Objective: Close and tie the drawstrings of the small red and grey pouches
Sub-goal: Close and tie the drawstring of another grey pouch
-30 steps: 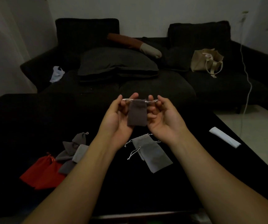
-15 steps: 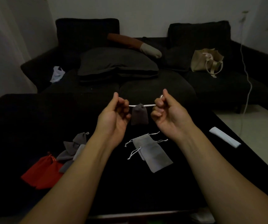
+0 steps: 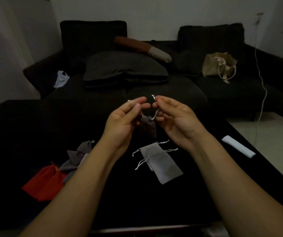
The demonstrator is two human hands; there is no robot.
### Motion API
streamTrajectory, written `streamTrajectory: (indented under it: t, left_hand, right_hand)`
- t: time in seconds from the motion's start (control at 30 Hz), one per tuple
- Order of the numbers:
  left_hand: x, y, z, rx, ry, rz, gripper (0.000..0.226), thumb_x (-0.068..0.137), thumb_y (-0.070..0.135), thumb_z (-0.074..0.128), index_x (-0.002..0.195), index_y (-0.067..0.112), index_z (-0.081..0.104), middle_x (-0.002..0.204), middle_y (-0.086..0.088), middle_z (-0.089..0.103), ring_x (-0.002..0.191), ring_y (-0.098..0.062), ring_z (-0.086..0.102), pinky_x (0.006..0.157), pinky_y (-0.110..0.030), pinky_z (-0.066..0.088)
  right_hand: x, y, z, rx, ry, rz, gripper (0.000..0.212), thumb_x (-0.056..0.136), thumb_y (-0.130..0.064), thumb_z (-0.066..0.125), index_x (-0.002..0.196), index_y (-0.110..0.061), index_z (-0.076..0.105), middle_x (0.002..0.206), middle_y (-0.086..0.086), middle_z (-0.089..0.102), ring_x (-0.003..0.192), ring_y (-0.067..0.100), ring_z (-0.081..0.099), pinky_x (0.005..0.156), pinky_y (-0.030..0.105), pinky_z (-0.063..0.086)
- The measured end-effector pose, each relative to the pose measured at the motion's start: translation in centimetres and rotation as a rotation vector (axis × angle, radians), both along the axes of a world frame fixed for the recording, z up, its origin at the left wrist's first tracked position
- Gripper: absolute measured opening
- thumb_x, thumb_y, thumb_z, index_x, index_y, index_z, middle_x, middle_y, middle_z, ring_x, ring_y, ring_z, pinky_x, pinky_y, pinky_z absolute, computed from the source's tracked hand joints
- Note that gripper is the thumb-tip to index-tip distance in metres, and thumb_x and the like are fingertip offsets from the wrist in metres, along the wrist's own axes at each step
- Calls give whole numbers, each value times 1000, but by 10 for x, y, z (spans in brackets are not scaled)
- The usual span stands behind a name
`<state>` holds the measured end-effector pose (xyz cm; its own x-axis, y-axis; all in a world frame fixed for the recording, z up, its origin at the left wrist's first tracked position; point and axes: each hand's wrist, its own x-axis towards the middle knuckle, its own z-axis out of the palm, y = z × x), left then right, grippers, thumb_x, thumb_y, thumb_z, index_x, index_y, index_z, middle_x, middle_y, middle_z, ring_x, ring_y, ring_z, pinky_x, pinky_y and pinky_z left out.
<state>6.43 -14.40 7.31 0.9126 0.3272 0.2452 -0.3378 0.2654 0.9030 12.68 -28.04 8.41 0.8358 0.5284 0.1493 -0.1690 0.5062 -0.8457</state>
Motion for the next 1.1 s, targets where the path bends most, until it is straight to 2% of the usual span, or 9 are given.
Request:
streamTrajectory:
  t: [0.13,0.23,0.4,0.47,0.57,0.67,0.8,0.97,1.1]
  left_hand:
    - [2,1,-4,-113,14,41,22,100,11,48,120,17,55,94,3,76,82,-7,69,63,-17,52]
    - [5,3,-7,-229,74,13,21,100,19,50,109,11,68,106,-4,74,102,-21,67,85,-29,56]
    - [3,3,-2,-352,148,-56,22,98,29,53,87,20,69,64,8,65,65,-5,62,64,-22,54]
    - [1,6,-2,-272,165,-110,28,98,31,53,80,18,69,58,7,53,59,-6,55,66,-24,49]
    - [0,8,-5,58,182,-63,33,99,29,51,75,18,71,56,5,43,55,-6,45,57,-20,40]
    - [0,6,-8,225,186,6,28,98,20,54,78,15,74,58,1,57,53,-3,52,52,-15,42]
    - [-3,3,-12,378,169,-106,27,98,14,52,86,12,76,77,-2,73,70,-6,63,65,-17,48]
    - [-3,-2,-10,296,186,-249,31,93,19,51,83,11,79,61,1,50,64,-5,52,74,-25,43]
    - [-6,-9,-12,425,199,-178,22,96,18,59,81,7,71,60,11,65,56,4,56,61,-12,44]
  right_hand:
    - [-3,7,-3,72,128,19,18,97,-3,53,111,-6,64,80,1,70,57,3,54,50,13,41]
    - [-8,9,-4,97,196,104,20,99,-6,49,109,-5,65,75,0,66,57,3,50,49,12,38]
    - [-7,9,-4,83,262,94,14,99,-14,51,96,-11,64,70,-1,61,56,5,47,49,15,34]
    - [-6,6,-3,55,276,68,14,100,-14,51,95,-11,63,71,0,59,57,5,46,51,15,34]
    - [-3,3,-5,-46,175,28,15,100,-13,53,92,-10,66,74,2,63,59,6,49,51,15,39]
    - [-1,-1,-3,-231,-174,-35,15,97,-14,56,89,-16,69,86,-6,71,71,5,59,63,19,43]
    - [-1,-6,4,-336,-489,-41,12,94,-4,59,89,-6,69,122,-2,66,103,10,66,73,20,52]
    - [2,-8,-4,-441,-478,-94,15,91,-5,65,99,5,72,91,18,74,79,24,68,69,22,56]
    - [1,-4,-10,-492,-466,-97,17,90,-6,67,101,6,73,88,21,73,69,12,68,62,18,53]
